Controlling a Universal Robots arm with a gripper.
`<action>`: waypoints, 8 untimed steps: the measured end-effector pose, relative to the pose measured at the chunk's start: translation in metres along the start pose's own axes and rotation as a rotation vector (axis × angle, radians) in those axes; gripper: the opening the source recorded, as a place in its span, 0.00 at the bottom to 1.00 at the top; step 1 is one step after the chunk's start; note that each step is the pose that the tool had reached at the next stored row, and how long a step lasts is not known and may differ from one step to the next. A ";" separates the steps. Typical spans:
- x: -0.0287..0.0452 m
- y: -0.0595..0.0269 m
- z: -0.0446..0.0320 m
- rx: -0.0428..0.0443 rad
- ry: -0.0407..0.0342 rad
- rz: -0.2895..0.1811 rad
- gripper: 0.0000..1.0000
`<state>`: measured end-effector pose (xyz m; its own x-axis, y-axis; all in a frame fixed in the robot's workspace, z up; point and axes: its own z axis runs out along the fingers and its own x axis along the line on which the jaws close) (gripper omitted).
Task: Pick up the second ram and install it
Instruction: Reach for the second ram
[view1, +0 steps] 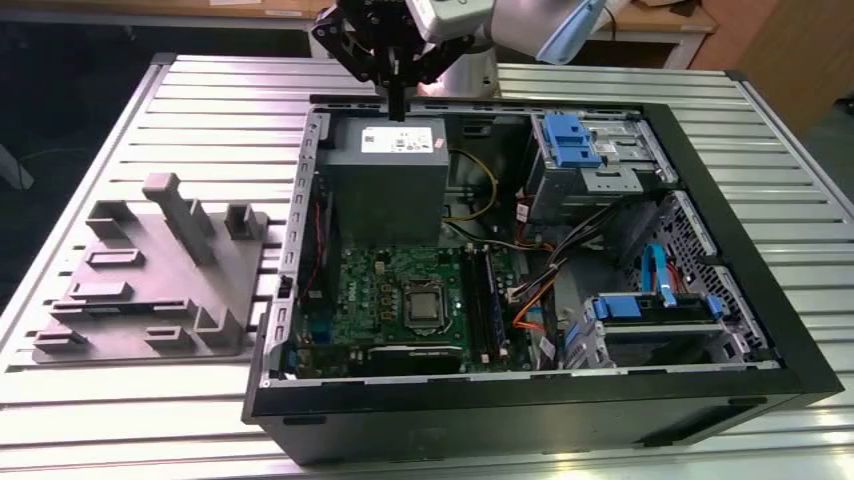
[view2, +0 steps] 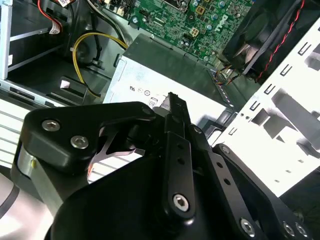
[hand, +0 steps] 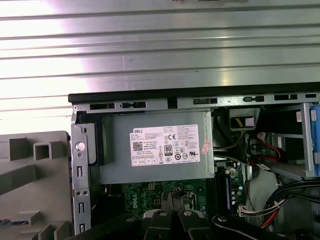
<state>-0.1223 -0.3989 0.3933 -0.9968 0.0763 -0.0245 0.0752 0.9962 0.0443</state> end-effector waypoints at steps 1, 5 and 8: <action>0.0007 -0.0001 0.0000 0.0001 0.0000 0.000 0.07; 0.0068 -0.0006 -0.0001 -0.0001 -0.0003 0.000 0.07; 0.0125 -0.0010 -0.0003 -0.0001 -0.0006 0.000 0.07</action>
<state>-0.1348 -0.3989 0.3932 -0.9968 0.0763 -0.0251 0.0751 0.9962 0.0444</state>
